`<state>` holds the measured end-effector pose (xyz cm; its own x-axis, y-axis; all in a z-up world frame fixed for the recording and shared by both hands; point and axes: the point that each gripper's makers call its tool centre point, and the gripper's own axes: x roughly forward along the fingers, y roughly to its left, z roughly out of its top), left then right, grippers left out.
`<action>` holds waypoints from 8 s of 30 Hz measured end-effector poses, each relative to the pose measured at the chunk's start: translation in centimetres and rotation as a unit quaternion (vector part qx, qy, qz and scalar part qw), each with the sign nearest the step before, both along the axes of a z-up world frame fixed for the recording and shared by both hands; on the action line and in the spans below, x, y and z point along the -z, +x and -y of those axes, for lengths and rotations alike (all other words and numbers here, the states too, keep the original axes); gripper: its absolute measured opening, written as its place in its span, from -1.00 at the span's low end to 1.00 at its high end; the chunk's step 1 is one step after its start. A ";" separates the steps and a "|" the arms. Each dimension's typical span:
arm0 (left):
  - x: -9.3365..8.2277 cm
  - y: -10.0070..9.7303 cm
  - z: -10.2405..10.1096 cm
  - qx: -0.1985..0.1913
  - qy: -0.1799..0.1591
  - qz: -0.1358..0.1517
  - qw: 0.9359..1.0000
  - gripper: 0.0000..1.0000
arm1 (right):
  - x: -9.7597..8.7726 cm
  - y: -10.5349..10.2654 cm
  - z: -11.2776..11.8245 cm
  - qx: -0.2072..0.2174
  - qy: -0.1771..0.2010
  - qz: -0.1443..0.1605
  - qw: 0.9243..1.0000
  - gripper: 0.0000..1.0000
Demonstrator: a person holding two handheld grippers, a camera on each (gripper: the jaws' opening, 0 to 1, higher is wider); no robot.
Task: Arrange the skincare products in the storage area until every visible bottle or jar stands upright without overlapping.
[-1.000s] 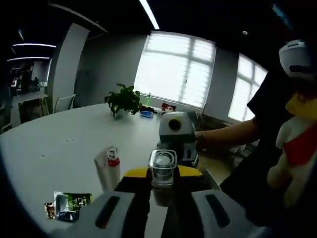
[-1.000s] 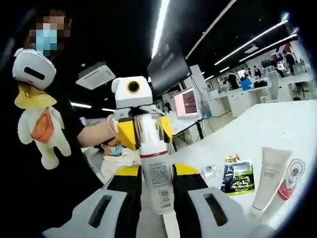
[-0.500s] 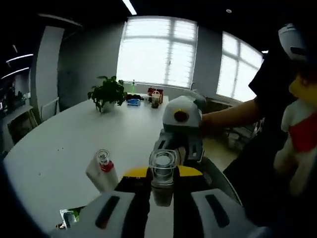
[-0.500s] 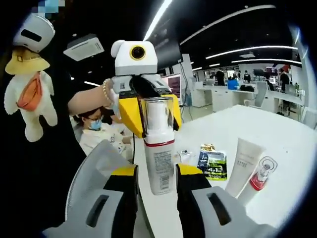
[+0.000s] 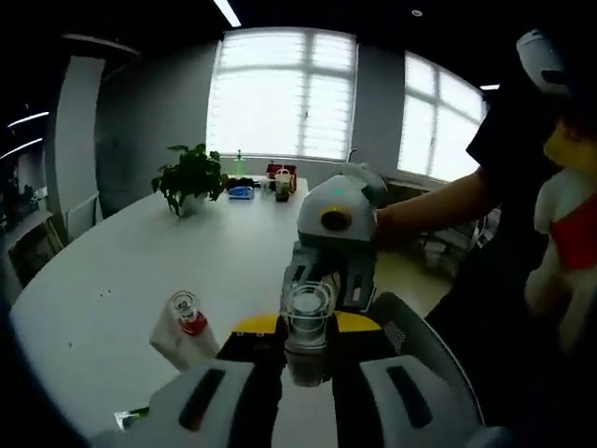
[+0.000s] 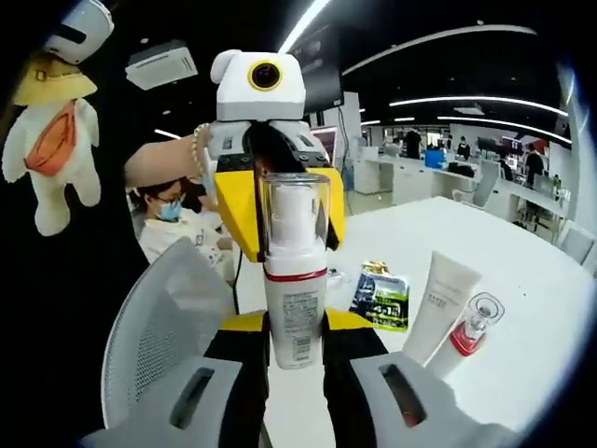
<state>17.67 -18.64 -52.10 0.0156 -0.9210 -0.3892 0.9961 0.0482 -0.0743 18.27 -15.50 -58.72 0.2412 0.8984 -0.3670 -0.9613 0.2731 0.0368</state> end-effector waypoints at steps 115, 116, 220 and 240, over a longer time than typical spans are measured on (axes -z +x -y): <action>17.3 8.6 1.7 -0.096 0.075 -0.059 0.991 -0.59 | 15.4 9.8 5.9 0.003 -0.132 -0.059 0.989 -0.56; 17.3 8.6 1.7 -0.096 0.075 -0.059 0.991 -0.59 | 15.5 9.8 6.0 0.004 -0.133 -0.062 0.989 -0.56; 12.4 -1.8 -19.6 -0.426 0.048 -0.113 0.896 0.89 | 9.5 0.8 4.5 0.239 -0.062 -0.097 0.964 0.99; 13.1 -1.6 -21.7 -0.463 0.060 -0.126 0.875 0.90 | 10.2 0.5 4.4 0.226 -0.080 -0.095 0.966 0.99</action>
<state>16.04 3.02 -65.19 0.6327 -0.5119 -0.5811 0.4788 0.8483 -0.2259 18.75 -19.86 -68.97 0.5103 0.6452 -0.5687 -0.7224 0.6803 0.1236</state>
